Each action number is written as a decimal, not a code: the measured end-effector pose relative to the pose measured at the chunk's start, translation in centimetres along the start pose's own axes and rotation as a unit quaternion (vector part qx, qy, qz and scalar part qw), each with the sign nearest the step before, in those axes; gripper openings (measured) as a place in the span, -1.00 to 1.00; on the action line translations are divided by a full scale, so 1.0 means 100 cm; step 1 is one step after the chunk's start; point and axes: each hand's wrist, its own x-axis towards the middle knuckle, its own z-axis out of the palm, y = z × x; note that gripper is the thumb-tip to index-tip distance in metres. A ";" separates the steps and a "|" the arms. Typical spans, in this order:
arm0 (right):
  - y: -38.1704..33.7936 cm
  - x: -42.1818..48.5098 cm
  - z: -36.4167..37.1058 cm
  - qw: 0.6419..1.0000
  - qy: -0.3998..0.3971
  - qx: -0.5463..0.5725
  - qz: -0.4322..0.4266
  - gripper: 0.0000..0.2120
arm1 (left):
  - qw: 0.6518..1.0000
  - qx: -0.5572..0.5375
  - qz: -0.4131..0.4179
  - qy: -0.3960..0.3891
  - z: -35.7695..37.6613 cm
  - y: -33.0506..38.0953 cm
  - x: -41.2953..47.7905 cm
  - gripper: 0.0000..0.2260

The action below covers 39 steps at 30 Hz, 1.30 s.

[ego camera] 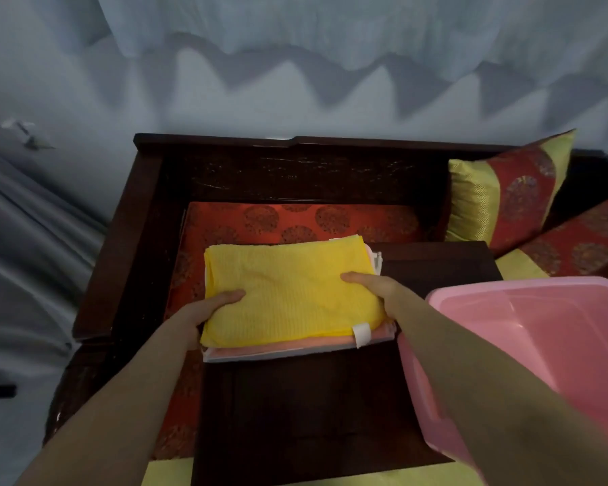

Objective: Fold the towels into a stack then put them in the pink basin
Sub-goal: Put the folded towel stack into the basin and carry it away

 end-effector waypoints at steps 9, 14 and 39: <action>-0.055 -0.079 -0.034 0.971 0.032 -0.070 -0.226 -0.41 | 0.990 -0.009 0.142 0.003 0.011 0.049 -0.115 -0.27; -0.077 -0.135 -0.125 0.962 0.022 -0.073 -0.263 -0.14 | 0.974 -0.007 0.226 -0.031 0.066 0.062 -0.203 -0.18; 0.158 -0.081 -0.360 0.933 -0.033 -0.262 -0.243 0.19 | 0.977 0.098 0.184 0.049 0.411 -0.119 -0.169 -0.37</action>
